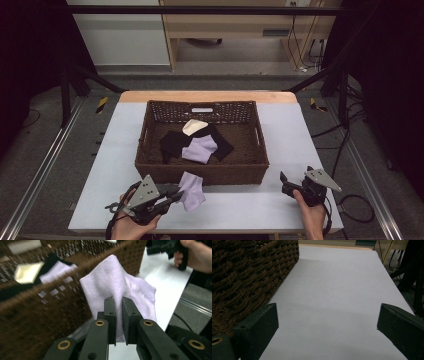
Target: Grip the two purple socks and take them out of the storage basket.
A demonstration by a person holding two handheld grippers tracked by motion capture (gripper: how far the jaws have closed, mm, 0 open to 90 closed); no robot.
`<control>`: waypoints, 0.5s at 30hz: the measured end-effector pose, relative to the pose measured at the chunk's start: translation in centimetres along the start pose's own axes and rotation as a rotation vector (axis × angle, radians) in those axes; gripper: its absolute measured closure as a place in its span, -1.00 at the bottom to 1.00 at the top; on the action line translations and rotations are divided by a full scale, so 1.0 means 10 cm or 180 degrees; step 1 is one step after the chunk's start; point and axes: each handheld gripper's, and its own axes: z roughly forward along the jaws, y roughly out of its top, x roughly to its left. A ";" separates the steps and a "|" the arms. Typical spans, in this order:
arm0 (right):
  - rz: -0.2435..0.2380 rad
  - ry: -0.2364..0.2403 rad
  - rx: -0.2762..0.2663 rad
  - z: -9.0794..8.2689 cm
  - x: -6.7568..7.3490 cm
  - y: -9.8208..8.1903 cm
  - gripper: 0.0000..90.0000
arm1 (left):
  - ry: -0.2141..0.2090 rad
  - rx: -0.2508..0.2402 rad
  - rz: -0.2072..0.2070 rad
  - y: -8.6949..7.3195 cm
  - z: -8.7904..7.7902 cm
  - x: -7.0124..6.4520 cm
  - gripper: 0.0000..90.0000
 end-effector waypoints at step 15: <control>-0.0007 0.0016 0.0017 0.01 0.00 0.00 -0.91 | -0.0054 0.0561 -0.0079 -0.32 0.40 0.08 0.83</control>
